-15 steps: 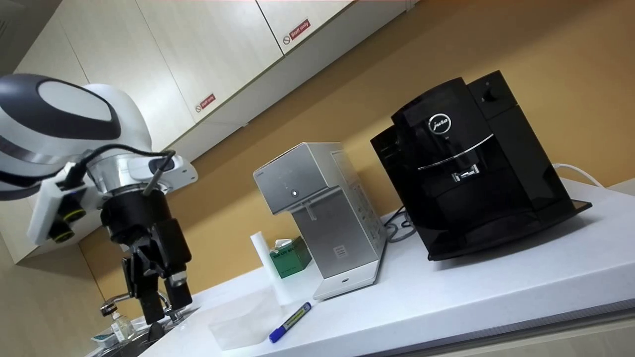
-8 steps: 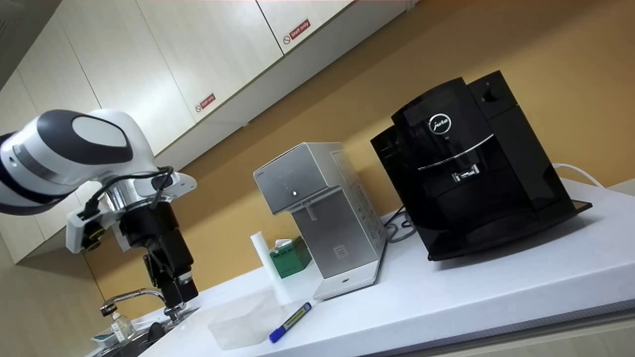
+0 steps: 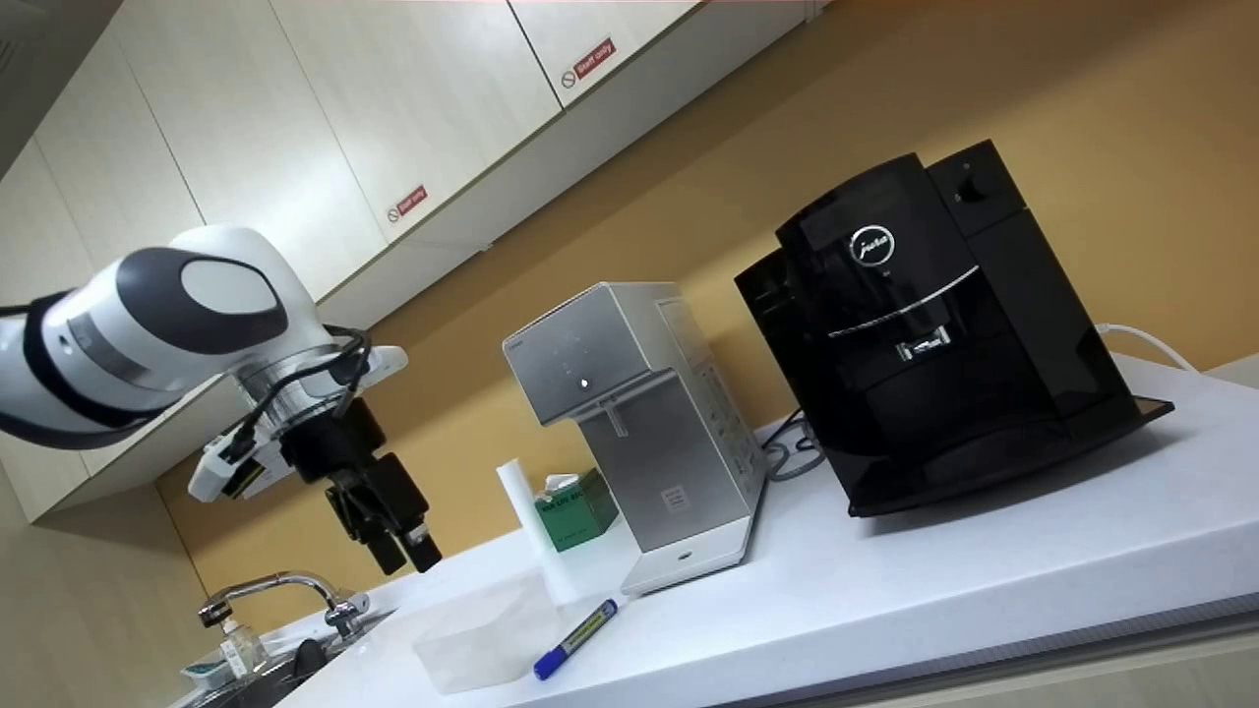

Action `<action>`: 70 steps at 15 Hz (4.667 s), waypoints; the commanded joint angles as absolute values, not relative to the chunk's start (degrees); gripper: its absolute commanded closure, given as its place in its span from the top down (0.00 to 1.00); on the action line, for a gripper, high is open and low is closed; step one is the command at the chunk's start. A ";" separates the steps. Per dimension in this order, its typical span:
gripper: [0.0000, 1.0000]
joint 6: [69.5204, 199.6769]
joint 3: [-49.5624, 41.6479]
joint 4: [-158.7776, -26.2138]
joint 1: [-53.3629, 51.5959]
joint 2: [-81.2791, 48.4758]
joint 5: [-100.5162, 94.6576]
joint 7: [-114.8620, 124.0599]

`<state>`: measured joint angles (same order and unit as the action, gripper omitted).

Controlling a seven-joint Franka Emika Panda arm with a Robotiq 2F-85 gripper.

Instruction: Put the marker in the bowl

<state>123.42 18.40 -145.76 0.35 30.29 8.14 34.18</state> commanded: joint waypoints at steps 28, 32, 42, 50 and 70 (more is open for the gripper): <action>1.00 155.34 12.95 -141.26 -4.18 -0.96 -17.69 46.48; 1.00 157.54 12.96 -140.97 -3.89 -3.16 -18.35 46.40; 1.00 158.83 11.56 -138.91 -4.41 -6.92 -26.61 50.18; 1.00 159.99 11.30 -136.92 -3.93 -9.52 -28.24 50.67; 1.00 159.48 4.33 -139.76 -8.74 -4.57 -10.78 26.48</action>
<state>159.58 4.54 -139.77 -8.57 -4.64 -11.03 26.78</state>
